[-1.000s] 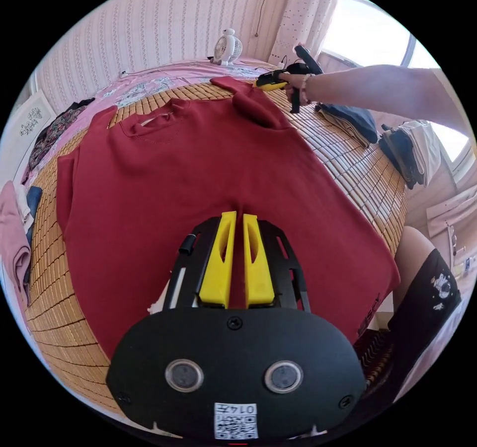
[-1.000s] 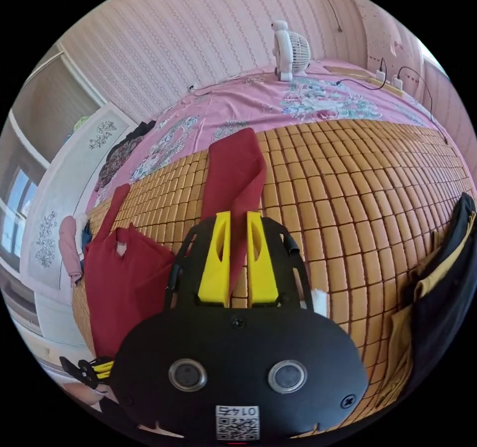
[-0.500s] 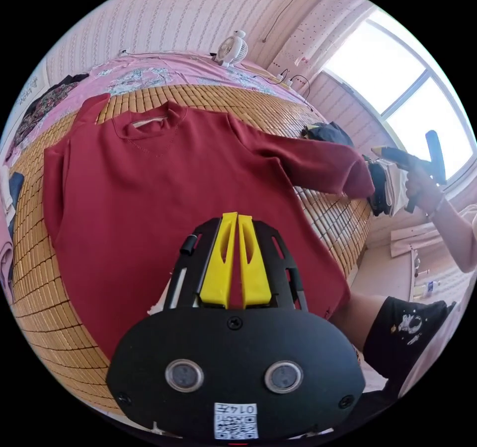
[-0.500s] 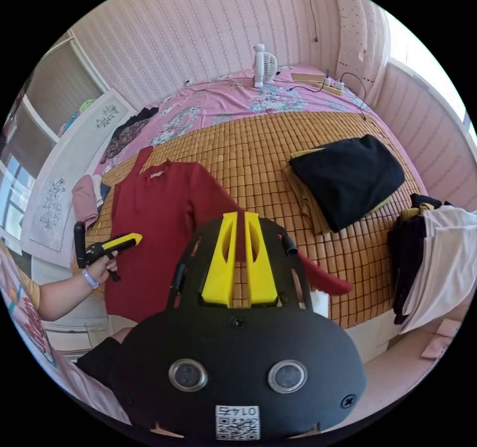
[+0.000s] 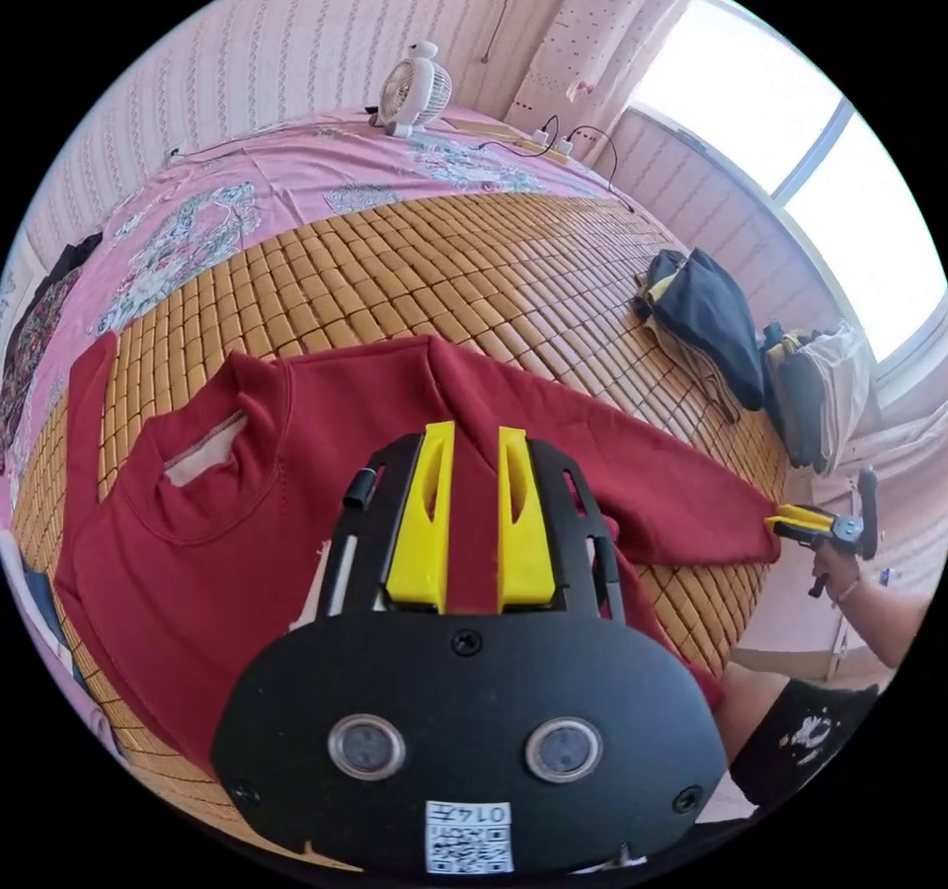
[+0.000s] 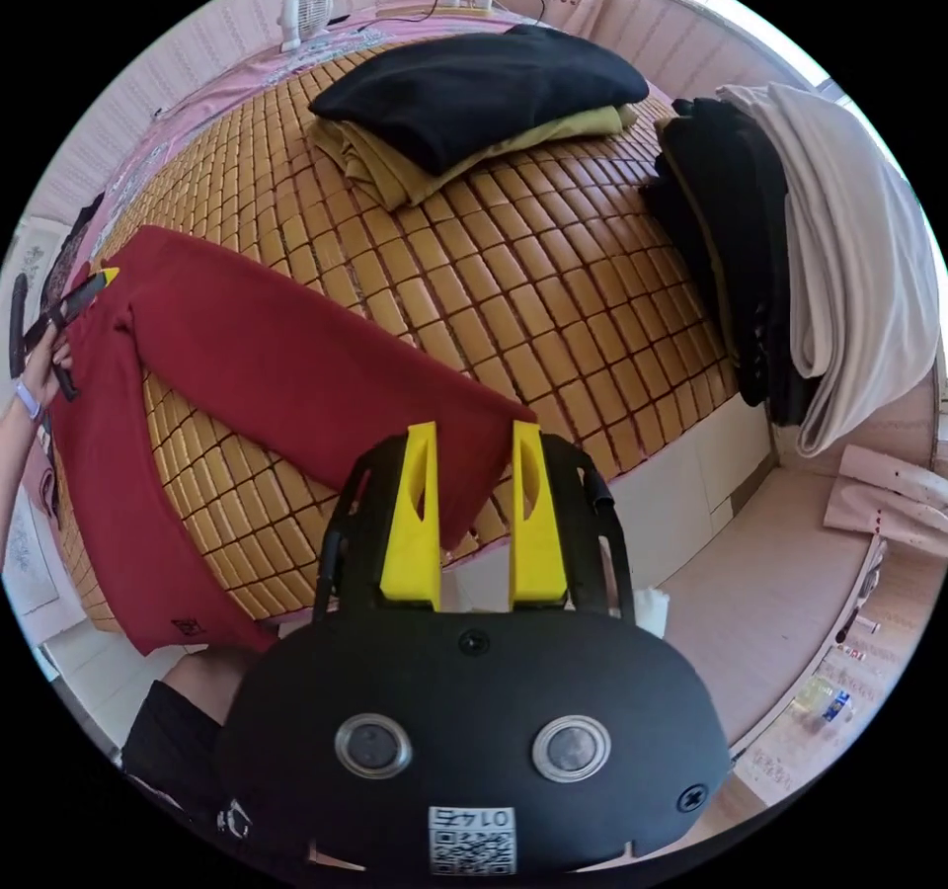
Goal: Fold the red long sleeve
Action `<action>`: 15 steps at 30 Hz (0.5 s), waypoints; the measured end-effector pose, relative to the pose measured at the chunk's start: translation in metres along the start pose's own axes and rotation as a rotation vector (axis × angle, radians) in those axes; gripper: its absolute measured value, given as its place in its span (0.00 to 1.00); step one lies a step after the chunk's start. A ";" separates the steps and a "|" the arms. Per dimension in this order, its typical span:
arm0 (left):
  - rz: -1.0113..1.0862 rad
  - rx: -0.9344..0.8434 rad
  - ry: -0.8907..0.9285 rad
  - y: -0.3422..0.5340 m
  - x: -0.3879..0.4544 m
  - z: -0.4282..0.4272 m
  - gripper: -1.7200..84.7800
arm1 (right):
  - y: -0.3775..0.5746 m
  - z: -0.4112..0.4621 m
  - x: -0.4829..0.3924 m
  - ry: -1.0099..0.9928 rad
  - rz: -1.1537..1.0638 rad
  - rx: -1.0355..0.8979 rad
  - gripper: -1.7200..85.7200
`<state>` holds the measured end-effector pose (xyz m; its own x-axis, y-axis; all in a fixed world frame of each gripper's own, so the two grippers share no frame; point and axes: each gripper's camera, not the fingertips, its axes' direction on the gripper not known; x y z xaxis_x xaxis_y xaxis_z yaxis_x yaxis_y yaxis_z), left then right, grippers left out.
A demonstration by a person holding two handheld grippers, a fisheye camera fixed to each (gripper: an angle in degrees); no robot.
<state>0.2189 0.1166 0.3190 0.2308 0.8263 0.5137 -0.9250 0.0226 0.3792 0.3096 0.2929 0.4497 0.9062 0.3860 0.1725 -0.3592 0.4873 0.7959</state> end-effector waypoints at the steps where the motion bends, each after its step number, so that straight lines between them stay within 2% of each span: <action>1: -0.023 -0.057 -0.021 -0.012 -0.001 0.016 0.10 | -0.001 -0.001 0.000 0.009 0.003 0.009 0.04; 3: -0.075 -0.156 -0.031 -0.024 -0.002 0.039 0.09 | -0.007 -0.002 0.001 0.025 -0.012 -0.020 0.02; 8: -0.078 -0.137 -0.103 -0.037 0.013 0.044 0.08 | -0.019 -0.009 0.033 0.060 0.048 0.012 0.02; 10: -0.058 -0.142 -0.107 -0.045 0.020 0.048 0.08 | -0.019 -0.011 0.045 -0.016 0.085 0.023 0.03; 12: -0.047 -0.142 -0.094 -0.051 0.024 0.051 0.07 | -0.014 -0.014 0.047 -0.126 0.136 0.025 0.12; 15: -0.028 -0.136 -0.086 -0.058 0.029 0.053 0.07 | -0.007 -0.004 0.023 -0.213 0.126 0.011 0.14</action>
<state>0.2949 0.1090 0.3527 0.2765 0.7732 0.5707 -0.9489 0.1257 0.2895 0.3326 0.3011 0.4457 0.8813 0.2689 0.3885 -0.4711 0.4363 0.7666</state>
